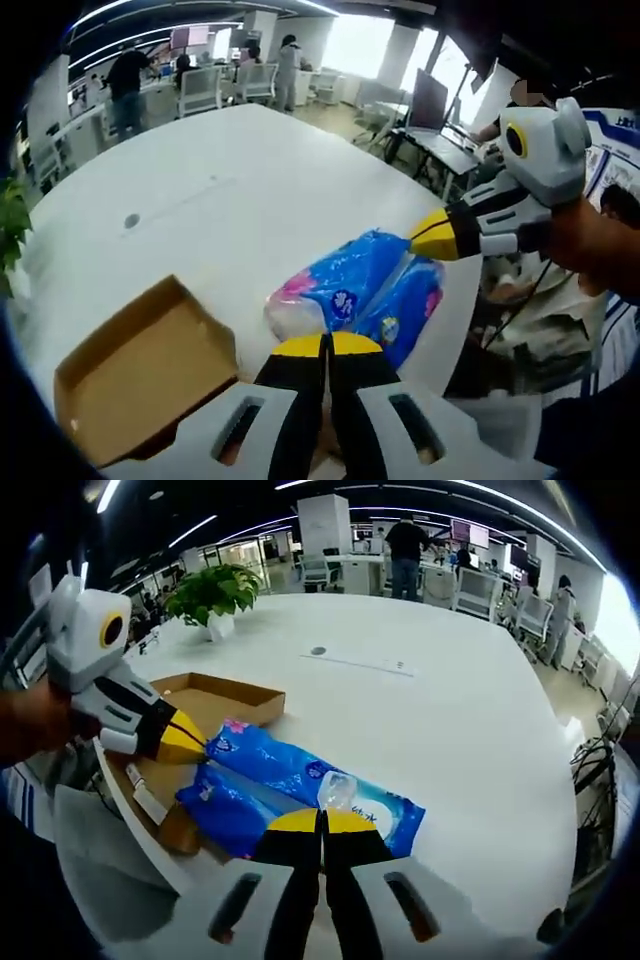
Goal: Operate the shoe box by opening the lid, removing the specified soft item, and placing it in the target area until the item is outside and the box remains undamaged.
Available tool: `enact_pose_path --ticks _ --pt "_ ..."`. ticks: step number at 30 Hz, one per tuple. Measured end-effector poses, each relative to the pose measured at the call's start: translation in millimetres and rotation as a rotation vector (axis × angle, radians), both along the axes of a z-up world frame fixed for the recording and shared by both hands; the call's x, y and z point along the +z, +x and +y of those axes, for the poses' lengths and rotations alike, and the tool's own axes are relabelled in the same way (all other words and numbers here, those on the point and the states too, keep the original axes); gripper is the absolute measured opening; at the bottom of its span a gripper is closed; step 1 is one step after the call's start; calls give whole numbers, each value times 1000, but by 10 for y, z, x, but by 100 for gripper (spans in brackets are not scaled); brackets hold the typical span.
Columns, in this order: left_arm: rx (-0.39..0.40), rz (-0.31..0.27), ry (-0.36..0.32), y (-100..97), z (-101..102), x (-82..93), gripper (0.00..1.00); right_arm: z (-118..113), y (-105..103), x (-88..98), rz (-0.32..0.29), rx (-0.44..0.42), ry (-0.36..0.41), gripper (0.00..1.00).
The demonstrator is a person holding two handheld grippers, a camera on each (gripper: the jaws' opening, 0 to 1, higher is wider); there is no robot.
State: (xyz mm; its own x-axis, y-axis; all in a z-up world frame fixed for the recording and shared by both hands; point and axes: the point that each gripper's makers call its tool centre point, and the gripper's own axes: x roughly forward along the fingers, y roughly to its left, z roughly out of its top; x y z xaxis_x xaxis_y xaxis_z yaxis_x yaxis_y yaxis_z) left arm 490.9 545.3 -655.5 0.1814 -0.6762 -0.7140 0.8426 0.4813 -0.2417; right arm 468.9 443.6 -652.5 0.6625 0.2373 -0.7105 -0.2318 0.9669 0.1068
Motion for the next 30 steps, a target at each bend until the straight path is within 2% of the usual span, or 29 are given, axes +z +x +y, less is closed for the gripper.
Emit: enact_pose_path --ticks 30 --pt "-86 14 1 -117 -747 -120 0 -745 -136 -127 12 -85 -4 0"
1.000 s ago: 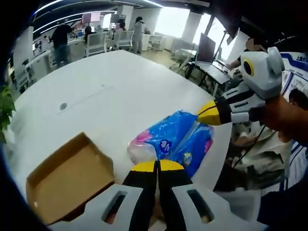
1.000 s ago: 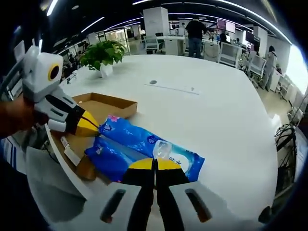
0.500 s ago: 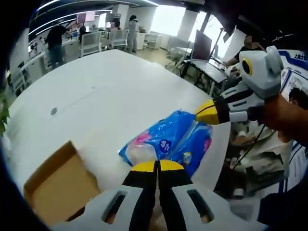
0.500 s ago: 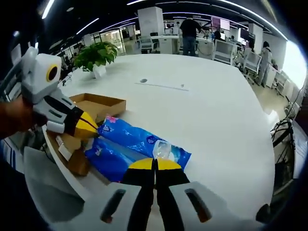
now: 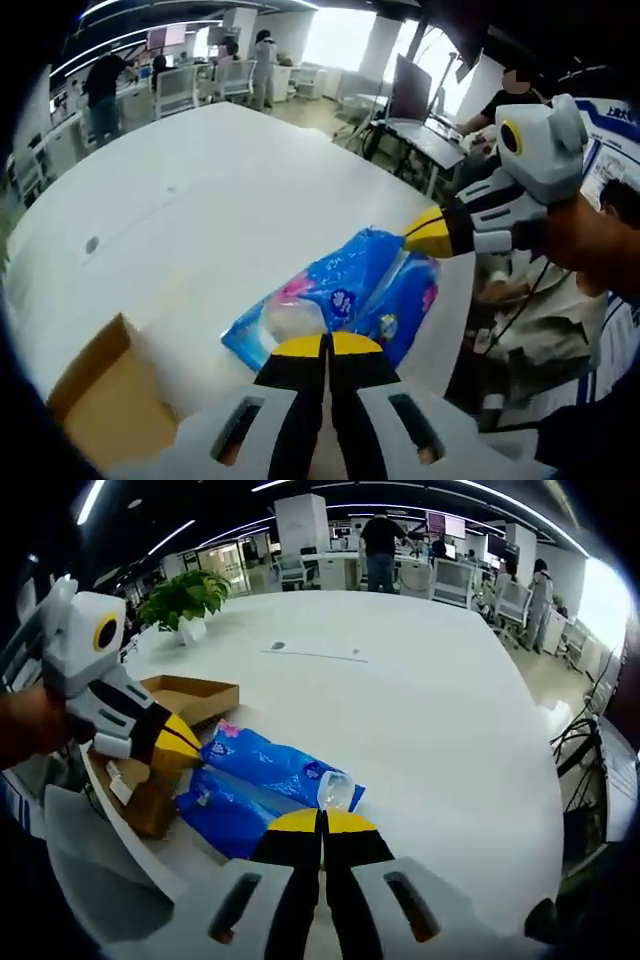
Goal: Operate the shoe box by opening the lid, removing the specified soft item, and placing it in the target area until the item is outside and the box remains undamaged.
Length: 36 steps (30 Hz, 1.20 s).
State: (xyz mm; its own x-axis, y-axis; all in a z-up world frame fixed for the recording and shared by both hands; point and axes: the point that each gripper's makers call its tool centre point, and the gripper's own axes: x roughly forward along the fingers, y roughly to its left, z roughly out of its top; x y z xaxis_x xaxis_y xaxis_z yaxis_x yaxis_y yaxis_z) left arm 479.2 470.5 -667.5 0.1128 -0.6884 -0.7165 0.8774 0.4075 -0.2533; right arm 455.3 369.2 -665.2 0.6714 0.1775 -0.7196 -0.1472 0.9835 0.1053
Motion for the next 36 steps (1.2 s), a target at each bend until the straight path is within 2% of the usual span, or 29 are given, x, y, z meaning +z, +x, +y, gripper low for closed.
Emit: enact_pose_path --ticks 10,24,36 --pt "-18 6 6 -32 -206 -51 0 -196 -34 -50 1 -14 3 0" --pt "-64 8 13 -109 -596 -102 0 -592 -105 -116 1 -57 9 0" --pt "-82 16 23 -130 -798 -145 0 -793 -118 -163 5 -66 12 0"
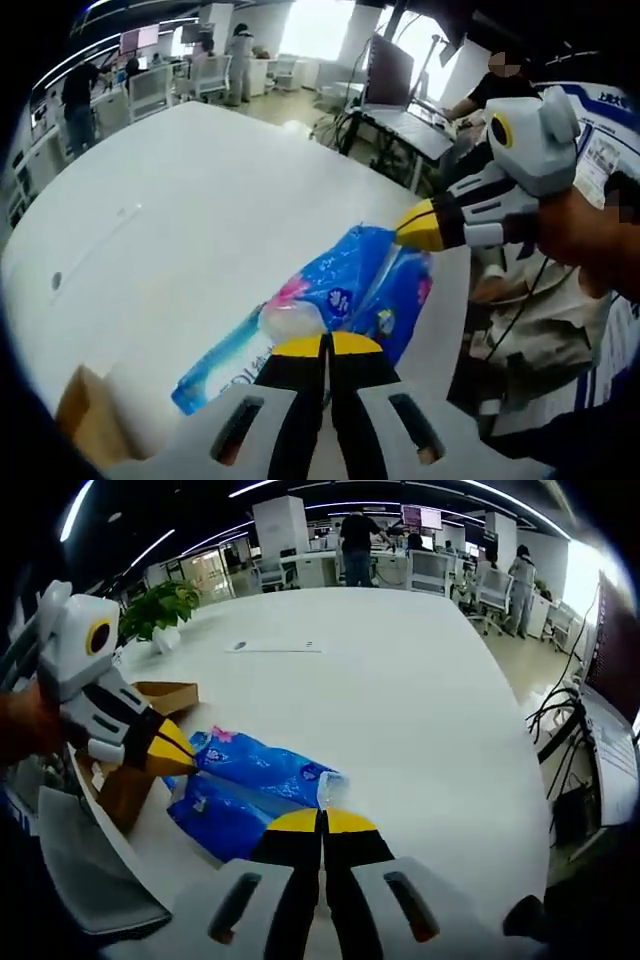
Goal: Operate the shoe box by opening the lid, removing the specified soft item, and placing it in the target area until the item is outside and the box remains undamaged.
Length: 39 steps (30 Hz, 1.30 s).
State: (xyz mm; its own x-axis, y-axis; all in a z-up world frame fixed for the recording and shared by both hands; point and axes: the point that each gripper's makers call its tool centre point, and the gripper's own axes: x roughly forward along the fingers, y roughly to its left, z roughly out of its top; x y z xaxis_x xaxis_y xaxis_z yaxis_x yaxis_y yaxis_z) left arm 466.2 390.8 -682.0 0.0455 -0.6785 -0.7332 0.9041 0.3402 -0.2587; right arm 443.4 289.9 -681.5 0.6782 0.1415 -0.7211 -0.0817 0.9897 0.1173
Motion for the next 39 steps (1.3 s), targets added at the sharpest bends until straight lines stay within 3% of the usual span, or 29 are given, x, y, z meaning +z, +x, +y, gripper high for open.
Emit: enact_pose_path --ticks 24,39 --pt "-36 4 18 -87 -419 -105 0 -428 -65 -76 -1 -21 -4 0" --pt "-49 14 27 -126 -558 -212 0 -570 -92 -171 3 -31 -2 0"
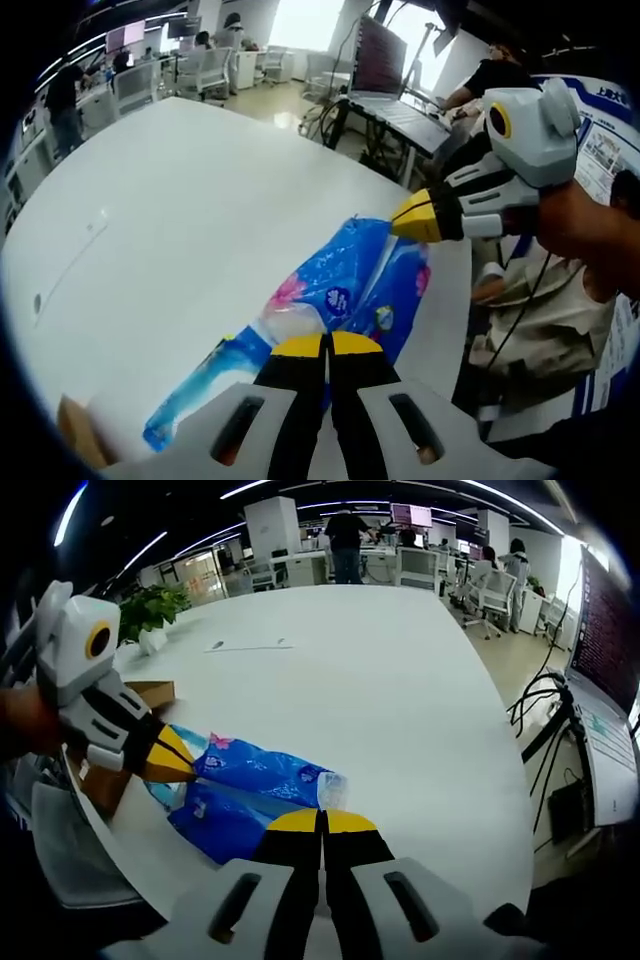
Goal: Operate the shoe box by opening the lid, removing the specified soft item, and placing it in the target area until the item is outside and the box remains undamaged.
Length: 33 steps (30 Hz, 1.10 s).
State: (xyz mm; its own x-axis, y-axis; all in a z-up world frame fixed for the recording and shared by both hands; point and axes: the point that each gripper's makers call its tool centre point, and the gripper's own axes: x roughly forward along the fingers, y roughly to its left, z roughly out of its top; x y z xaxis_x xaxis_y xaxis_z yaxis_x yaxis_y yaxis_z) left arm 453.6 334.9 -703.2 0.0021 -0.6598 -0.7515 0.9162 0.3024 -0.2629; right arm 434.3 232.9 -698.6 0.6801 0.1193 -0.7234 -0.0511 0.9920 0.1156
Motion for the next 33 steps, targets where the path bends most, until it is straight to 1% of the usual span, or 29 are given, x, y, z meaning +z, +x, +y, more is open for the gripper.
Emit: enact_pose_path --ticks 13,21,33 --pt "-8 8 6 17 -96 -102 0 -98 17 -77 6 -7 -2 0" --pt "-13 13 20 41 -139 -201 0 -144 56 -181 16 -3 -6 0" --pt "-12 21 37 58 -133 -334 0 -145 93 -299 24 5 -7 0"
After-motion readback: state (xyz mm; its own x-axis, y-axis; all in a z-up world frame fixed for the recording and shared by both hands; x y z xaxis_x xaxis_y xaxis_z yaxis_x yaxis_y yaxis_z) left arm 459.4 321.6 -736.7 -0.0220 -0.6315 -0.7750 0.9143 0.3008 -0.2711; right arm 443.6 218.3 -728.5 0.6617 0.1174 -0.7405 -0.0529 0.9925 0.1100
